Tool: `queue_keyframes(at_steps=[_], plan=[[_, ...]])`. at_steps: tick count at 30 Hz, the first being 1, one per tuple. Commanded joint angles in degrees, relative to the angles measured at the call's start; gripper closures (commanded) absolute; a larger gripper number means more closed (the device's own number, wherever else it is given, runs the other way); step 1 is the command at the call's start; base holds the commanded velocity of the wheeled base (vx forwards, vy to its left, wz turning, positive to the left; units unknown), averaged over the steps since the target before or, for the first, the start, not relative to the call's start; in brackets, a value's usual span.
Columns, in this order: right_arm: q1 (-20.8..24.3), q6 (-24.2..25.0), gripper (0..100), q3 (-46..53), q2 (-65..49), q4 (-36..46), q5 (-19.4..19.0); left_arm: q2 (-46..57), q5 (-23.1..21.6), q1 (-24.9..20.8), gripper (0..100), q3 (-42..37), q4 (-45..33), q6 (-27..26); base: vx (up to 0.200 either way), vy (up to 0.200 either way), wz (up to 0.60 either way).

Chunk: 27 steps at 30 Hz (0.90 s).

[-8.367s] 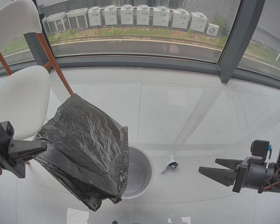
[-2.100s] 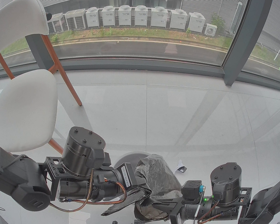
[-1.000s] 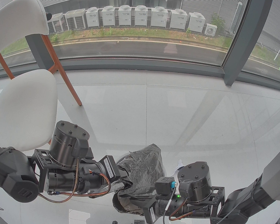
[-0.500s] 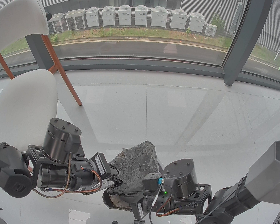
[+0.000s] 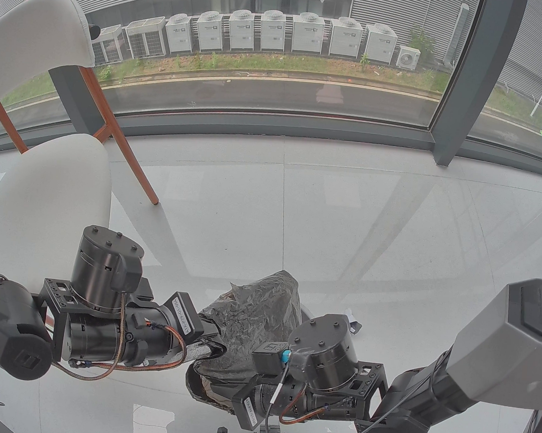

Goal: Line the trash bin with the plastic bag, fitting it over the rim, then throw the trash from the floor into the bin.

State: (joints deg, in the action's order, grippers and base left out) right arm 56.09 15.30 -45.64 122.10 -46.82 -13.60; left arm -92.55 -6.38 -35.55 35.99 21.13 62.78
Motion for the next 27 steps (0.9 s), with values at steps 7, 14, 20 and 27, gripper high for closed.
queue_keyframes(at_steps=[7,14,20,27], plan=[[0.0,1.4,100,-1.7,2.3,-0.1,0.0,0.4,0.3,0.2,100,-0.9,-0.1,-3.2,0.000,0.000,0.00],[-0.5,1.9,100,-3.2,5.0,-0.1,-0.1,-1.1,2.8,0.2,100,-0.9,0.1,-4.9,0.000,0.000,0.00],[-0.5,3.9,100,-5.8,7.3,-0.1,0.0,-1.8,2.9,0.1,100,-0.7,0.0,-4.9,0.000,0.000,0.00],[-1.9,4.2,100,-3.9,7.3,-0.1,0.0,-3.2,2.9,-0.2,100,0.1,0.1,-5.1,0.000,0.000,0.00]])
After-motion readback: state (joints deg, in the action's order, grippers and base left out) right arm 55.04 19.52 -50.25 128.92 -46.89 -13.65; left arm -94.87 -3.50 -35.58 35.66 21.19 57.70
